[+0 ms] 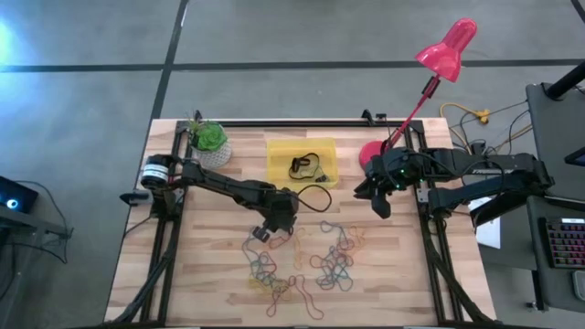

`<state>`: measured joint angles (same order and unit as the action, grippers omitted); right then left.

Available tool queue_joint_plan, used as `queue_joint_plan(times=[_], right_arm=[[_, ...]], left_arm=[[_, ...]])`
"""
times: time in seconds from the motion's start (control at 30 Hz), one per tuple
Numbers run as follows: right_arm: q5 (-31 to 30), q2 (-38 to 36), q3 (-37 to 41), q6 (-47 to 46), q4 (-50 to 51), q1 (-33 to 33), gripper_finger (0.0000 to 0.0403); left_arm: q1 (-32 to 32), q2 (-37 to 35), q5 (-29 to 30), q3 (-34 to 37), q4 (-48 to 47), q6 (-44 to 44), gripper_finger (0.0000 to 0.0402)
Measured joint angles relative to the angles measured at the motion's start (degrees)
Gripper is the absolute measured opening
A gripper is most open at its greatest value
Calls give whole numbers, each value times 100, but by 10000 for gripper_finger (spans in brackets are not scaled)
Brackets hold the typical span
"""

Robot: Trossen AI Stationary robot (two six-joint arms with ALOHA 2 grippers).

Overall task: Pick and place rubber bands into bin
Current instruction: Put the red rubber band into the yellow bin

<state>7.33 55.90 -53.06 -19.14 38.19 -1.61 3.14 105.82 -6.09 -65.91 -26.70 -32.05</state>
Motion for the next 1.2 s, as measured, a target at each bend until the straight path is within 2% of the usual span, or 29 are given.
queue_joint_plan(times=[0.63,0.93,1.2], right_arm=[[4,0,0,-39,-76,0,72],[11,4,-2,-41,-79,0,64],[11,4,-2,-37,-75,0,63]], left_arm=[[-7,81,-52,284,426,31,95],[-24,777,-251,-297,-326,472,95],[-157,802,-454,-639,-736,474,95]])
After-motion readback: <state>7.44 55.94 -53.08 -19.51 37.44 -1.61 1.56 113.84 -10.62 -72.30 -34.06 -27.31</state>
